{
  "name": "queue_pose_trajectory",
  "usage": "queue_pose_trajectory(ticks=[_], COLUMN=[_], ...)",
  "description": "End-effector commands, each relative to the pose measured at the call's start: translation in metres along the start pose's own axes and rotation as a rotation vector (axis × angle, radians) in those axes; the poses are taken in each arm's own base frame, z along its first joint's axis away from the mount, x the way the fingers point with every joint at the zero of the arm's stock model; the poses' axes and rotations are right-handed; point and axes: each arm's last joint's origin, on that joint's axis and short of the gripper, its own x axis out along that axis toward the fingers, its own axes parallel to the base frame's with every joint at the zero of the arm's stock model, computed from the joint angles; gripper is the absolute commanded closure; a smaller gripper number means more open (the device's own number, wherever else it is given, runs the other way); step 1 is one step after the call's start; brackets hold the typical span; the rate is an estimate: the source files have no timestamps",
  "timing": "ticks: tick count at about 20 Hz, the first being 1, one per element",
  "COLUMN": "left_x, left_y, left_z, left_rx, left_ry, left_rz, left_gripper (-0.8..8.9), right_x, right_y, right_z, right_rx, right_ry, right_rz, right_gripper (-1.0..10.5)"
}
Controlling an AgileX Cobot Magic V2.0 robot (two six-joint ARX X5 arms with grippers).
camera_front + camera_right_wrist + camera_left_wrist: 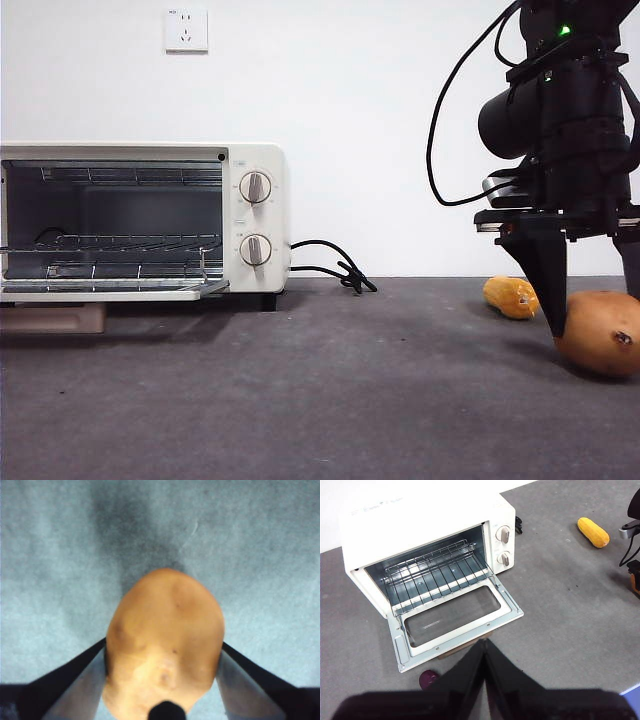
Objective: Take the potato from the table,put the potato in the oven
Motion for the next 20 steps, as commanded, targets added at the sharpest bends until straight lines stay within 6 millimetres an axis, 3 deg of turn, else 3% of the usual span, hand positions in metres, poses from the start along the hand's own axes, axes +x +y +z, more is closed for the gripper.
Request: queue_pose_trajectory(ticks=[1, 5, 9, 14, 17, 20], left_x=[-0.001, -0.003, -0.005, -0.007, -0.007, -0.009], left_y=[0.0, 0.004, 0.008, 0.008, 0.008, 0.009], left_z=[0.0, -0.002, -0.003, -0.003, -0.004, -0.005], left_rx=[0.01, 0.008, 0.003, 0.004, 0.02, 0.03], left_ry=[-0.007, 0.006, 0.018, 0.014, 0.013, 0.015], left_rz=[0.01, 0.161, 0.282, 0.292, 0.3, 0.357], left_gripper=[8.19, 8.19, 8.19, 8.19, 8.19, 8.19], right_x=[0.002, -0.025, -0.086, -0.154, -0.176, -0.187], right_y=[0.003, 0.013, 0.045, 0.112, 0.161, 0.2], right_z=[-0.003, -0.008, -0.014, -0.029, -0.041, -0.044], right_rx=[-0.008, -0.049, -0.148, -0.395, -0.532, -0.568], right_ry=[0.053, 0.05, -0.087, -0.359, -0.553, -0.74], right_rz=[0.009, 0.074, 0.293, 0.491, 0.634, 0.75], right_gripper=[9.2, 9.2, 9.2, 9.1, 9.2, 9.2])
